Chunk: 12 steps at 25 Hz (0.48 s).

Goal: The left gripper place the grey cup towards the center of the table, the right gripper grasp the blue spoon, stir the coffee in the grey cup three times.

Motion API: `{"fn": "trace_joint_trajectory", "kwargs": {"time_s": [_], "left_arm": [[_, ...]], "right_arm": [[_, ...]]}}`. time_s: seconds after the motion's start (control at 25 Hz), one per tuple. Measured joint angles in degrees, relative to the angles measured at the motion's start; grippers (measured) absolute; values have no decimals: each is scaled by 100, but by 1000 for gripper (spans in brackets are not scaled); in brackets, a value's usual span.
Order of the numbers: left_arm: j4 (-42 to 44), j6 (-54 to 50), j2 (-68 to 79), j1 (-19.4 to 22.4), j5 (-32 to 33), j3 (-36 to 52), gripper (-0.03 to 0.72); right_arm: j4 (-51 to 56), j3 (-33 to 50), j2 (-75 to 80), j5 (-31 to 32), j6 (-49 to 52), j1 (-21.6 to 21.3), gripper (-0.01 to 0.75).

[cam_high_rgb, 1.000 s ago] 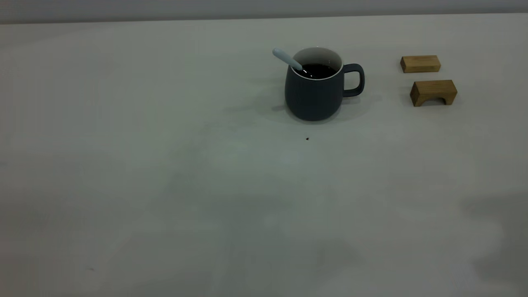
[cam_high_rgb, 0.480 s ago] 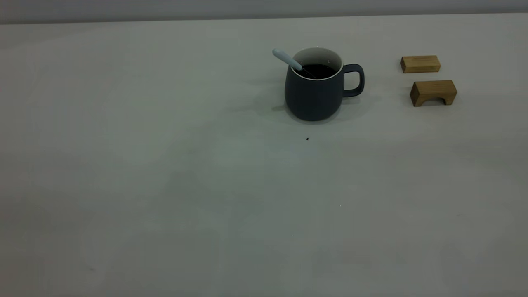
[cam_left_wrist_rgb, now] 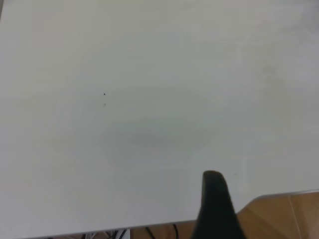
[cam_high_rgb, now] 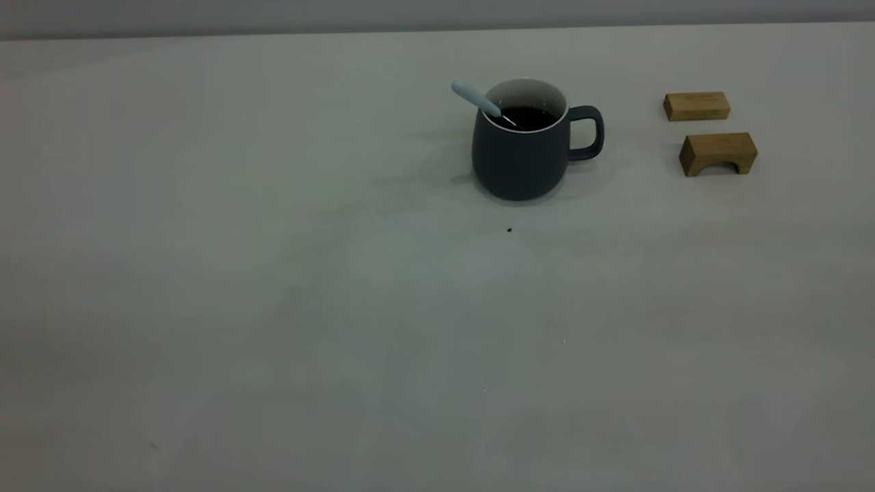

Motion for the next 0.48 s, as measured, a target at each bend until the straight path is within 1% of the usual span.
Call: {"fn": "trace_joint_trajectory", "kwargs": {"time_s": [0.48], "left_arm": [[0,0,0,0,0,0,585]], "right_arm": [[47,0,-6,0,1,0,210]]}}
